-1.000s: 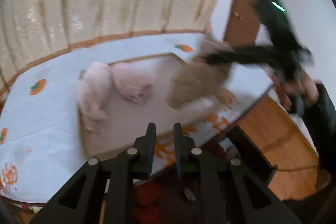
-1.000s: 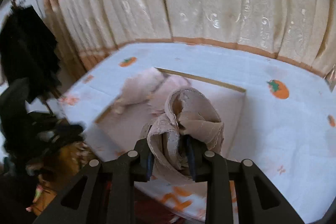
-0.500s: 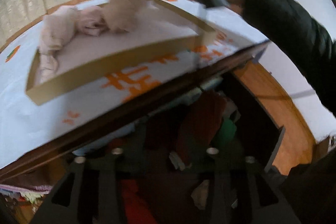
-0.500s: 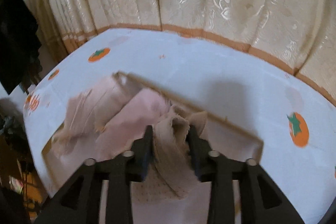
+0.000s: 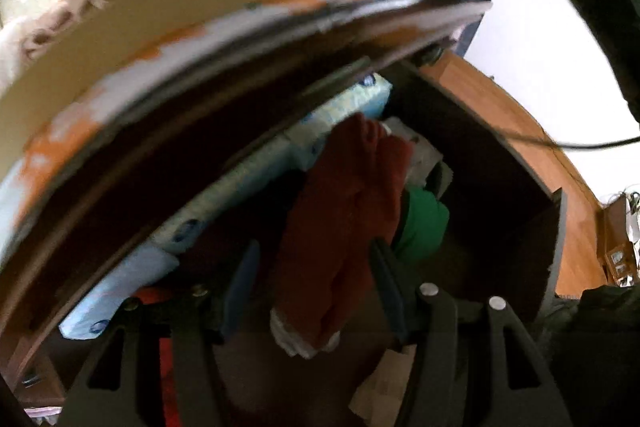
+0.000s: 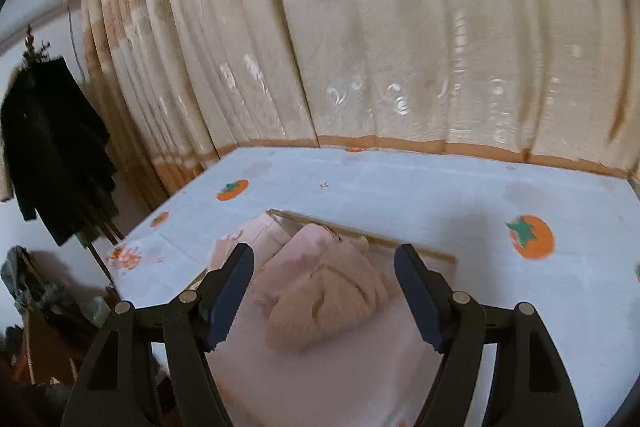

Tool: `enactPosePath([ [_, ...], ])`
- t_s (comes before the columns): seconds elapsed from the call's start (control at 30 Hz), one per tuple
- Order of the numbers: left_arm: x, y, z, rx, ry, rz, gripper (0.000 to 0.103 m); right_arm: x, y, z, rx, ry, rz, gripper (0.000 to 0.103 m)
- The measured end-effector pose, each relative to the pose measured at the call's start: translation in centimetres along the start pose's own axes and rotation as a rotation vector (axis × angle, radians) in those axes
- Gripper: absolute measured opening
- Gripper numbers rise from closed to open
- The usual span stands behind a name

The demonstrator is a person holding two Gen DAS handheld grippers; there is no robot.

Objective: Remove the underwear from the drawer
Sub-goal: 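Lift the white underwear with the right tool and place it in the tray, then lift the red underwear with the left tool and set it in the tray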

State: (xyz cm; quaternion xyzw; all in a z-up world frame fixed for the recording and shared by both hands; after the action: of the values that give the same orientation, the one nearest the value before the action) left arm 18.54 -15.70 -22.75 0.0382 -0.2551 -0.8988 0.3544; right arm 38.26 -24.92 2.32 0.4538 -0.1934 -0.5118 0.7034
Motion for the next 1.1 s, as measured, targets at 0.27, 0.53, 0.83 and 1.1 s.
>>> enactPosePath([
  [0.27,2.1,0.4,-3.9,-0.057,-0.023,-0.053,0.057,1.9,-2.7,5.5,0.021,-0.018,-0.072,0.075],
  [0.53,3.8,0.6,-5.4,-0.08,-0.089,-0.026,0.034,2.1,-4.2,3.4,-0.028,-0.013,-0.126,0.075],
  [0.83,3.8,0.9,-1.4,0.014,-0.145,0.024,0.022,2.3,-4.2,4.0,0.006,-0.025,-0.141,0.075],
  [1.1,2.1,5.4,8.3,0.201,-0.183,0.114,0.022,3.1,-4.3,4.9,0.021,-0.045,-0.153,0.075],
])
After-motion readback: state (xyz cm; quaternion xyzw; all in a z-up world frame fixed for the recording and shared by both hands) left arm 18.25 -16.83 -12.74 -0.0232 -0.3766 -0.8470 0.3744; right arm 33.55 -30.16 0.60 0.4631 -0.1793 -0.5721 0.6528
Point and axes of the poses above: each gripper's, at about its wrist camera, not at the fingertips, and z roughly against the way its jaws point, x to its right, y to its top, the point moved 10 cm from there along -z, roughly the way its jaws point, and after that the axes turned 4 degrees about z, right-handed, at the moved point
